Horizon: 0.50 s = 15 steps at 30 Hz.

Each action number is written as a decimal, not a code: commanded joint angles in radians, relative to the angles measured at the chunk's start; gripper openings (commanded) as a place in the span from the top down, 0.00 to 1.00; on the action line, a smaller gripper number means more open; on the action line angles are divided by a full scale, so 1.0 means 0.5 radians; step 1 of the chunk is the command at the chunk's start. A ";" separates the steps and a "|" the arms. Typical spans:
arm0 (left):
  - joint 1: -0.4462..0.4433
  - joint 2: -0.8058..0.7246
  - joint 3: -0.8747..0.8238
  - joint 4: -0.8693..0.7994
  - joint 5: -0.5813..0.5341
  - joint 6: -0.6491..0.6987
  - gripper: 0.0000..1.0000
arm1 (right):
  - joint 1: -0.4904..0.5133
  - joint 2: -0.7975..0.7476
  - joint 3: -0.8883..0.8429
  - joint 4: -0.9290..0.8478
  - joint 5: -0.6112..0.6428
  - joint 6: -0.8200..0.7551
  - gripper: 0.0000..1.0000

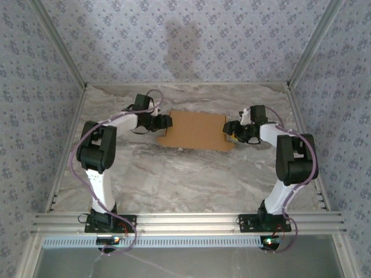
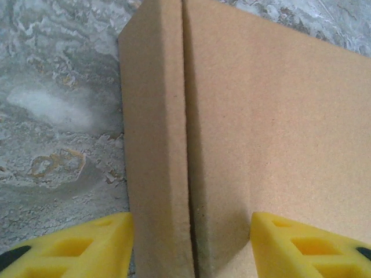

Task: Fold the paper box

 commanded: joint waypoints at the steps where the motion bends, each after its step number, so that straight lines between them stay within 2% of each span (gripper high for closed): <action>1: -0.007 0.065 -0.049 0.069 0.055 -0.038 0.49 | 0.019 0.091 -0.025 0.034 -0.051 0.026 0.45; 6: -0.018 0.118 -0.127 0.122 0.022 -0.071 0.59 | 0.055 0.161 -0.024 -0.023 0.028 -0.005 0.54; 10: -0.018 0.147 -0.168 0.165 0.020 -0.103 0.68 | 0.078 0.211 -0.012 -0.088 0.106 0.001 0.72; 12: -0.017 0.151 -0.185 0.174 0.016 -0.117 0.76 | 0.083 0.226 0.007 -0.132 0.134 0.018 0.80; 15: -0.023 0.139 -0.201 0.183 0.015 -0.147 0.80 | 0.103 0.240 0.040 -0.176 0.133 0.024 0.81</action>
